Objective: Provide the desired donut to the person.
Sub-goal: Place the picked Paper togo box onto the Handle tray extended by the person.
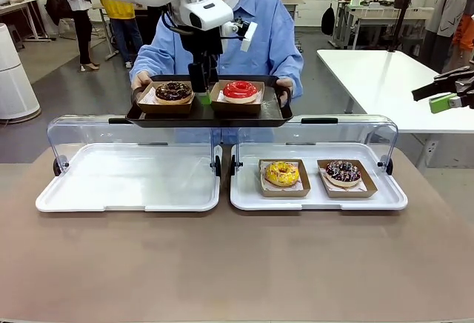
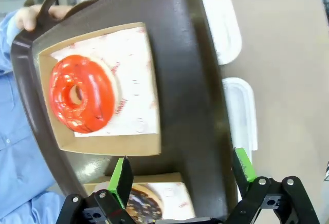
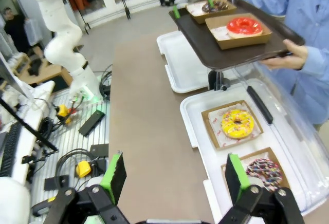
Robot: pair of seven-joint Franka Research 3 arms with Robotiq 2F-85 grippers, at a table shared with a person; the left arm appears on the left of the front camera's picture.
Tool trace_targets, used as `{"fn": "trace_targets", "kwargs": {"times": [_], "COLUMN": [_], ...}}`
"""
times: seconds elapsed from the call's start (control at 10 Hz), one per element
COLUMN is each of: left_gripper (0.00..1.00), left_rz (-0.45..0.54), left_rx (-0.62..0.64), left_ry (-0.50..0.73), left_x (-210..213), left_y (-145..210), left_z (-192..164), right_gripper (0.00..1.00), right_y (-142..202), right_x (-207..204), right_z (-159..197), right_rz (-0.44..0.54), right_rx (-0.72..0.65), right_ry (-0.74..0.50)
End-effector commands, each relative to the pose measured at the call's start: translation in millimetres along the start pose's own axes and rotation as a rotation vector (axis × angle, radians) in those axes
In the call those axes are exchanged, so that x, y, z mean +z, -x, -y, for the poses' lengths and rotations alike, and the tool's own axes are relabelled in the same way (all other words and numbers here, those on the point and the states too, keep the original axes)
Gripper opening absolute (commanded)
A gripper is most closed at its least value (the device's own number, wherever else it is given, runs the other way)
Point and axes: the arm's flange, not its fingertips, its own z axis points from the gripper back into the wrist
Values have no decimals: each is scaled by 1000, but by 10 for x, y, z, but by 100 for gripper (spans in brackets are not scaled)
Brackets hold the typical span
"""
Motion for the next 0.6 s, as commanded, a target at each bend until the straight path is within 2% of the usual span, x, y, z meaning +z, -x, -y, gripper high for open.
{"fn": "trace_targets", "kwargs": {"times": [0.0,0.2,0.5], "left_gripper": [100,100,100], "left_rz": [23,32,84], "left_rx": [-73,-107,-64], "left_ry": [74,90,41], "left_x": [244,374,600], "left_y": [483,1224,2171], "left_z": [622,1100,1594], "right_gripper": [100,100,100], "right_y": [-3,-3,-3], "right_x": [3,3,3], "right_z": [0,0,0], "right_rz": [14,14,14], "right_rx": [7,7,7], "right_ry": [-4,-4,-4]}}
